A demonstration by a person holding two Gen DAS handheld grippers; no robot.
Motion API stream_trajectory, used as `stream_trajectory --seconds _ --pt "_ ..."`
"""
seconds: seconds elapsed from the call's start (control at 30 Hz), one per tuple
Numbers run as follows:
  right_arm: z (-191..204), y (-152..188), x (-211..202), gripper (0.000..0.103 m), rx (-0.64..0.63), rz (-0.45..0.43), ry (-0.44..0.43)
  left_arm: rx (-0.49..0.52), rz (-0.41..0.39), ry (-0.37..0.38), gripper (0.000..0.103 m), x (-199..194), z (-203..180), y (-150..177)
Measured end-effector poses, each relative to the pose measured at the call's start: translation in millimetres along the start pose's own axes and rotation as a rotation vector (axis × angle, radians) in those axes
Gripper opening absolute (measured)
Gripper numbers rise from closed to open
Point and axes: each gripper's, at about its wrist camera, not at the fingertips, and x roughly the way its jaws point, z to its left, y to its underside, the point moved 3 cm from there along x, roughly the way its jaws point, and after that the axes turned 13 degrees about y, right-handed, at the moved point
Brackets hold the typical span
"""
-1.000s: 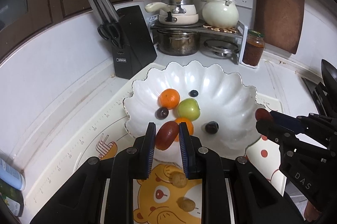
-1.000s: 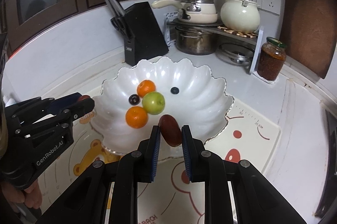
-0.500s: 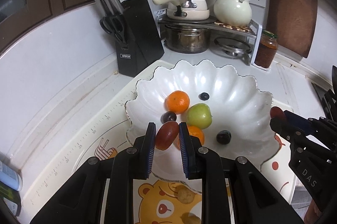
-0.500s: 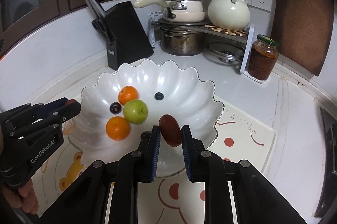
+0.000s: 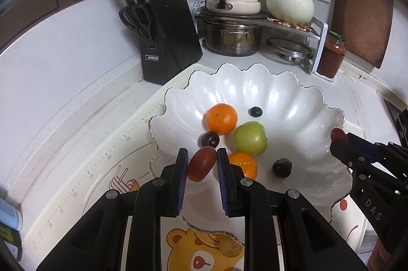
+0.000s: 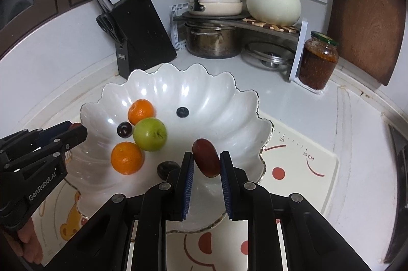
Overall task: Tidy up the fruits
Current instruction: 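Lift both red dates and carry them toward the white bowl, then open both grippers to drop the red dates into the bowl, then move both open grippers back down toward the brown longans on the mat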
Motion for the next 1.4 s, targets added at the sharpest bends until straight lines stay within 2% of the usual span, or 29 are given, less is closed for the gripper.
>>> stream_trajectory --seconds 0.03,0.1,0.13,0.27,0.33,0.4,0.5,0.6,0.8,1.4 --pt "0 0 0 0.022 -0.002 0.001 0.0 -0.001 0.003 0.003 0.026 1 0 1" --pt "0 0 0 0.024 -0.003 -0.004 0.007 -0.001 0.0 -0.002 0.04 0 0 1" --pt "0 0 -1 0.024 -0.003 -0.005 0.009 0.001 -0.003 -0.007 0.041 0 0 1" --pt "-3 -1 -3 0.043 0.006 -0.015 0.028 -0.006 -0.008 -0.021 0.055 -4 1 2" --pt "-4 -2 -7 0.05 0.008 -0.033 0.038 0.0 -0.011 -0.027 0.057 -6 1 2" --pt "-5 -2 -11 0.06 0.012 -0.048 0.046 -0.003 -0.018 -0.033 0.067 -9 1 3" --pt "-7 -4 -16 0.072 0.022 -0.066 0.059 -0.01 -0.027 -0.039 0.074 -14 2 2" --pt "-9 -5 -21 0.079 0.033 -0.078 0.07 -0.01 -0.037 -0.045 0.082 -19 2 1" --pt "-12 -4 -27 0.079 0.043 -0.083 0.072 -0.005 -0.049 -0.05 0.086 -28 0 2" --pt "-9 12 -53 0.079 0.047 -0.095 0.055 0.005 -0.053 -0.04 0.088 -54 -6 20"
